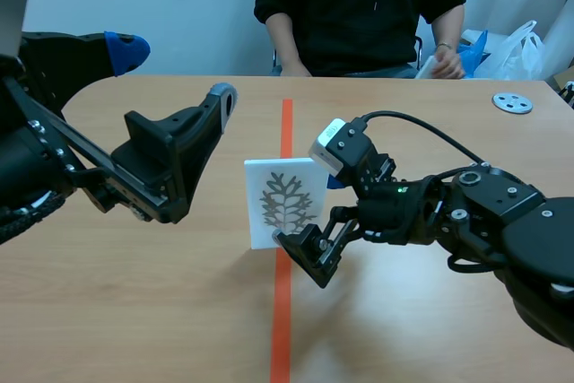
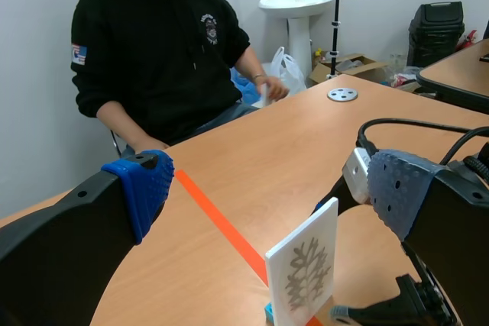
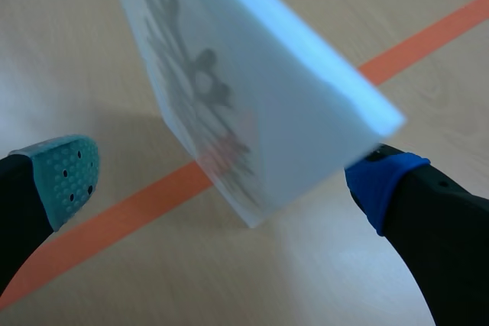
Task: Sort the leaf by its shape. The table is split by an orange tape line. A compound leaf with several leaflets goes to the left side, a simple leaf with one blade goes to the right side. Return to the home posture when a red brick is placed on the table.
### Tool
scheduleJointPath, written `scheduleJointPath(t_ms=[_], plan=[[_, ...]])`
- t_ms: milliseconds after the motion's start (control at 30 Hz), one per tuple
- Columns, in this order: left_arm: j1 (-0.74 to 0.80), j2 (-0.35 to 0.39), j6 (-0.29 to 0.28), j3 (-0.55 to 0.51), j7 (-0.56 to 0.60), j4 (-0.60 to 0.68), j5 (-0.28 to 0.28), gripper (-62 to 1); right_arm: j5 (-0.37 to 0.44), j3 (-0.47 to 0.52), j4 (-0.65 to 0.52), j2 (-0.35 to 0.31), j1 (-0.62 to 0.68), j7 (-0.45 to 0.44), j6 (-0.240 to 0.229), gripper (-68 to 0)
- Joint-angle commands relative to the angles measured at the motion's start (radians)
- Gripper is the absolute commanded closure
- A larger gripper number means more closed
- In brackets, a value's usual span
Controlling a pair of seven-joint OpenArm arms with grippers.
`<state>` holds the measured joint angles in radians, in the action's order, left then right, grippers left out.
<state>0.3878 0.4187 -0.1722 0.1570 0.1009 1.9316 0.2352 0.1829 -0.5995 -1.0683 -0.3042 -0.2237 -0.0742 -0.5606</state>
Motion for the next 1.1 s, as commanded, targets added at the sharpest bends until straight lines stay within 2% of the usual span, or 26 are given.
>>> scheduleJointPath(t_ms=[0,267,433,700,900,1067], plan=[[0.000,0.004,0.004,-0.002,0.013,0.012,0.006,-54.6,-0.001,0.000,-0.003,0.009,-0.032,-0.019,0.015,-67.9],[0.000,0.004,0.004,-0.002,0.013,0.012,0.006,-54.6,-0.026,-0.011,0.008,0.042,-0.031,-0.033,0.026,-67.9],[0.000,0.004,0.004,-0.002,0.013,0.012,0.006,-54.6,-0.077,-0.011,0.008,0.044,-0.031,-0.057,0.026,-66.3],[0.000,0.004,0.004,-0.002,0.013,0.012,0.006,-54.6,-0.087,-0.011,0.008,0.044,-0.031,-0.072,0.026,-38.0],[0.000,0.004,0.004,-0.002,0.013,0.012,0.006,-54.6,-0.087,-0.011,0.008,0.044,-0.031,-0.080,0.026,-26.1],[0.000,0.004,0.004,-0.002,0.013,0.012,0.006,-54.6,-0.087,-0.011,0.008,0.044,-0.031,-0.084,0.028,-10.8]])
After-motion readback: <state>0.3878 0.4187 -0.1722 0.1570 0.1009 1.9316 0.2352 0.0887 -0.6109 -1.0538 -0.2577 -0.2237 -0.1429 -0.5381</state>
